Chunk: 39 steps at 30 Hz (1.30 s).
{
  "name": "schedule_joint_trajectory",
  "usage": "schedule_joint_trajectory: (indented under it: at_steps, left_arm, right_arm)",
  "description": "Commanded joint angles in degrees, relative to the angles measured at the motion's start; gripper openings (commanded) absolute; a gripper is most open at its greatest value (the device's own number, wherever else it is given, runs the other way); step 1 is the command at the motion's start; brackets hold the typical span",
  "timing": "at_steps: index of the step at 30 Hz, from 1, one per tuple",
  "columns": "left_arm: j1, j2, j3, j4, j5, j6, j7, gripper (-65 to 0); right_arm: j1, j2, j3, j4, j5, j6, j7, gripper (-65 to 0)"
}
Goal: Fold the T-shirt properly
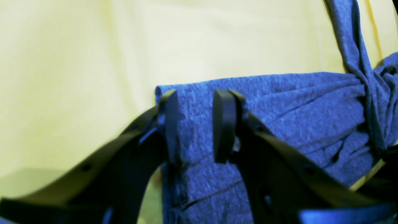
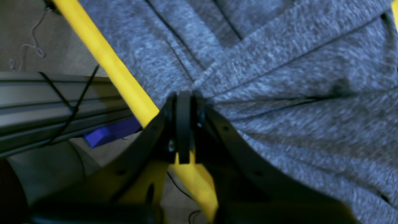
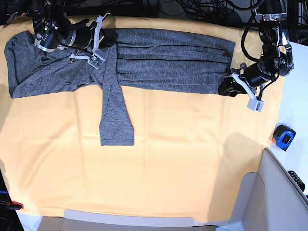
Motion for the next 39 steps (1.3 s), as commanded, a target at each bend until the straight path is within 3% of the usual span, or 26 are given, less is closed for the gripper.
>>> schedule_joint_trajectory:
  at_steps: [1, 4, 11, 15, 22, 27, 34, 39]
  left_arm:
    - [-0.54, -0.82, -0.27, 0.9, -1.1, -0.33, -0.73, -46.9]
    - [-0.54, -0.82, -0.27, 0.9, -1.1, -0.33, -0.73, -46.9]
    - [-0.54, -0.82, -0.27, 0.9, -1.1, -0.33, -0.64, -46.9]
    - [-0.54, -0.82, -0.27, 0.81, -1.1, -0.33, -0.64, -46.9]
    - [-0.8, -0.11, 0.26, 0.81, -1.1, -0.33, -0.64, -46.9]
    - [-0.8, -0.03, 0.26, 0.81, -1.1, -0.33, -0.64, -46.9]
    - [-0.8, -0.03, 0.61, 0.81, -1.01, -0.33, -0.73, -46.9]
    - [-0.8, -0.03, 0.97, 0.81, -1.01, -0.33, -0.82, -46.9]
  right_arm:
    - [0.29, 0.56, 0.58, 0.32, 0.77, 0.3, 0.67, -65.0]
    - [1.0, 0.56, 0.67, -0.3, 0.77, 0.3, 0.67, -62.6]
    - [1.96, 0.3, 0.75, -0.03, 0.94, 0.3, 0.76, -31.6]
    - [5.57, -3.13, 2.07, -0.03, 1.12, 0.3, 0.76, -21.1]
    - [14.97, -17.37, 11.92, -4.34, -1.69, 0.3, 1.11, -19.5]
    - [19.19, -28.01, 21.5, -13.57, -9.96, 0.3, 9.2, -19.5]
    - [24.38, -28.88, 23.35, -22.19, -10.75, 0.3, 14.39, -19.6]
    - [28.69, -28.88, 28.01, -22.45, -10.49, -9.86, 14.39, -19.6]
